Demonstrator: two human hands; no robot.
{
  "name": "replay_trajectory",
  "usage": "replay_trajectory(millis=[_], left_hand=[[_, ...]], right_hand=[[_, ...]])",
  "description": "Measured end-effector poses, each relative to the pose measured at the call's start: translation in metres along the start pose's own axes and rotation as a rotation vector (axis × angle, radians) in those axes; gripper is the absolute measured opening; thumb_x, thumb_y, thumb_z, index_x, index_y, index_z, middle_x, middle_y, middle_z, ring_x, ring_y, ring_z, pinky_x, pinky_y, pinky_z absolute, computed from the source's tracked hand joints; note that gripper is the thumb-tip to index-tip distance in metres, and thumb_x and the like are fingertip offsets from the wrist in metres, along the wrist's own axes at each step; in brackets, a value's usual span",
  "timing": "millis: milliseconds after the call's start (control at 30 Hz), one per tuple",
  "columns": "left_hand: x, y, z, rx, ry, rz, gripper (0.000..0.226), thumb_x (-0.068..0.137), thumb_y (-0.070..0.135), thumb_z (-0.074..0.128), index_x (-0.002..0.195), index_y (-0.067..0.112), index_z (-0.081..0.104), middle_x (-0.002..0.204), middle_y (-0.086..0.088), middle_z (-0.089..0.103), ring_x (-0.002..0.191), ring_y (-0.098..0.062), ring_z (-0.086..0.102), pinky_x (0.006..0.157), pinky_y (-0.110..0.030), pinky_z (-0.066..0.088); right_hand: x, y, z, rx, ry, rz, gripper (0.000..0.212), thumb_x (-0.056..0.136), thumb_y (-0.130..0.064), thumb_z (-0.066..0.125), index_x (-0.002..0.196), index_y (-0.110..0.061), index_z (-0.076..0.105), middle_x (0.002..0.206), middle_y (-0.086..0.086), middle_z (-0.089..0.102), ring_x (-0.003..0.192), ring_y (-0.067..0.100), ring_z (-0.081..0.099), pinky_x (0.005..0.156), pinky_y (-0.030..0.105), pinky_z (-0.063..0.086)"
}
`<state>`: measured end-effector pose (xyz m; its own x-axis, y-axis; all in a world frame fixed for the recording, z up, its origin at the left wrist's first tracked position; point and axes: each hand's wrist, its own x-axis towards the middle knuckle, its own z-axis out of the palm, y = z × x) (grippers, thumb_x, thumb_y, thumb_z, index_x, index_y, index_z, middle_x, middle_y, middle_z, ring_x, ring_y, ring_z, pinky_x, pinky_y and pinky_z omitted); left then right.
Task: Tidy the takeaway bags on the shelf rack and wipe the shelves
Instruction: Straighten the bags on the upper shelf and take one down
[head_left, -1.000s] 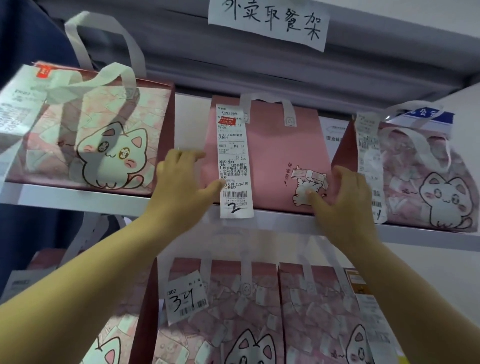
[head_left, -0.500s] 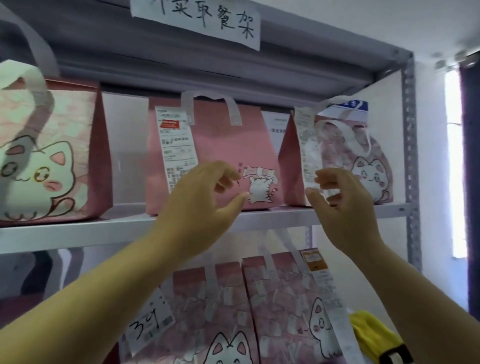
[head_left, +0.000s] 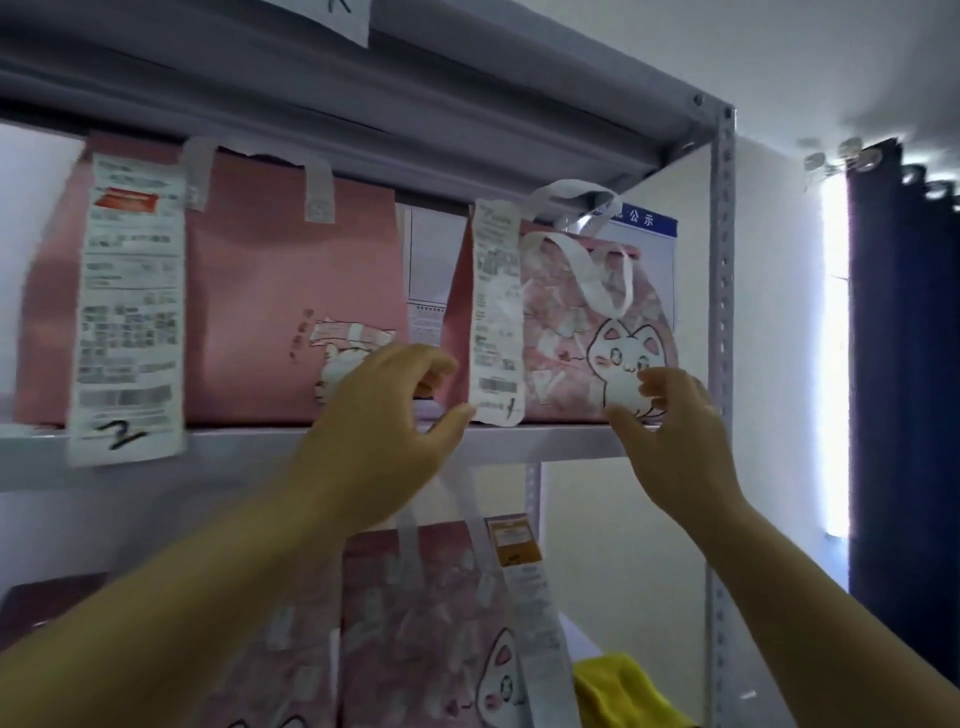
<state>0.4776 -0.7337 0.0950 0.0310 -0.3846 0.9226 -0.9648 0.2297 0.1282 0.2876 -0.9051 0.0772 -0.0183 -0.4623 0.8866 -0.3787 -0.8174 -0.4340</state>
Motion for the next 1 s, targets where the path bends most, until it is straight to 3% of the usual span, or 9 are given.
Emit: replay_trajectory(millis=[133,233,300,400,533,567,667,833,1000], left_hand=[[0.011,0.003,0.041,0.045,0.005,-0.144,0.052,0.087,0.035,0.058,0.134,0.018,0.042,0.122,0.002,0.044,0.102,-0.012,0.046,0.091,-0.031,0.043],[0.016,0.005,0.059,0.086,0.019,-0.157,0.050,0.092,0.032,0.052,0.137,0.021,0.034,0.130,0.002,0.042,0.110,-0.013,0.043,0.093,-0.028,0.037],[0.022,0.006,0.066,0.103,-0.003,-0.170,0.047,0.094,0.032,0.048,0.137,0.021,0.035,0.134,0.002,0.045,0.118,-0.016,0.046,0.097,-0.033,0.041],[0.032,0.009,0.074,0.160,-0.064,-0.213,0.044,0.095,0.034,0.043,0.136,0.017,0.036,0.130,-0.001,0.053,0.114,-0.018,0.052,0.094,-0.038,0.045],[0.037,0.009,0.080,0.162,-0.037,-0.216,0.029,0.096,0.030,0.044,0.123,0.018,0.047,0.120,0.003,0.060,0.098,-0.010,0.055,0.070,-0.015,0.040],[0.036,0.008,0.080,0.156,-0.024,-0.213,0.031,0.096,0.030,0.046,0.125,0.019,0.047,0.123,0.005,0.060,0.101,-0.009,0.055,0.074,-0.014,0.041],[0.034,0.006,0.080,0.144,0.001,-0.223,0.047,0.094,0.031,0.049,0.139,0.020,0.039,0.134,0.005,0.052,0.117,-0.011,0.051,0.099,-0.034,0.043],[0.033,0.008,0.082,0.131,0.053,-0.220,0.048,0.092,0.028,0.054,0.137,0.019,0.041,0.131,0.003,0.054,0.107,-0.012,0.057,0.097,-0.038,0.046],[0.029,0.010,0.080,0.113,0.087,-0.212,0.049,0.090,0.025,0.058,0.136,0.017,0.042,0.131,0.000,0.051,0.113,-0.016,0.053,0.096,-0.042,0.047]], right_hand=[[0.021,0.032,0.002,-0.045,-0.016,0.023,0.064,0.080,-0.030,0.069,0.134,-0.013,0.038,0.132,0.010,0.041,0.119,0.029,0.041,0.091,0.038,0.044],[0.035,0.051,0.007,-0.040,-0.032,0.016,0.072,0.077,-0.030,0.070,0.136,-0.014,0.032,0.133,0.009,0.035,0.121,0.029,0.034,0.097,0.044,0.037],[0.043,0.059,0.012,-0.011,-0.032,0.014,0.071,0.076,-0.029,0.070,0.134,-0.015,0.031,0.134,0.008,0.032,0.122,0.029,0.030,0.096,0.042,0.035],[0.052,0.068,0.020,0.029,-0.057,0.058,0.074,0.076,-0.032,0.069,0.135,-0.014,0.029,0.136,0.007,0.030,0.124,0.030,0.029,0.092,0.038,0.032],[0.054,0.077,0.025,0.110,-0.094,0.082,0.074,0.075,-0.033,0.071,0.134,-0.012,0.031,0.132,0.008,0.034,0.121,0.029,0.035,0.092,0.037,0.033],[0.053,0.080,0.026,0.116,-0.087,0.064,0.071,0.075,-0.033,0.071,0.132,-0.012,0.034,0.129,0.008,0.036,0.119,0.028,0.036,0.091,0.035,0.032],[0.051,0.084,0.026,0.143,-0.072,0.030,0.070,0.075,-0.032,0.072,0.131,-0.012,0.036,0.128,0.007,0.037,0.118,0.027,0.037,0.091,0.033,0.030],[0.049,0.084,0.024,0.179,-0.084,0.016,0.073,0.076,-0.030,0.071,0.136,-0.015,0.033,0.132,0.007,0.034,0.120,0.026,0.033,0.092,0.032,0.026],[0.051,0.081,0.019,0.182,-0.087,0.034,0.073,0.077,-0.027,0.071,0.137,-0.013,0.033,0.134,0.008,0.034,0.123,0.028,0.034,0.097,0.036,0.032]])
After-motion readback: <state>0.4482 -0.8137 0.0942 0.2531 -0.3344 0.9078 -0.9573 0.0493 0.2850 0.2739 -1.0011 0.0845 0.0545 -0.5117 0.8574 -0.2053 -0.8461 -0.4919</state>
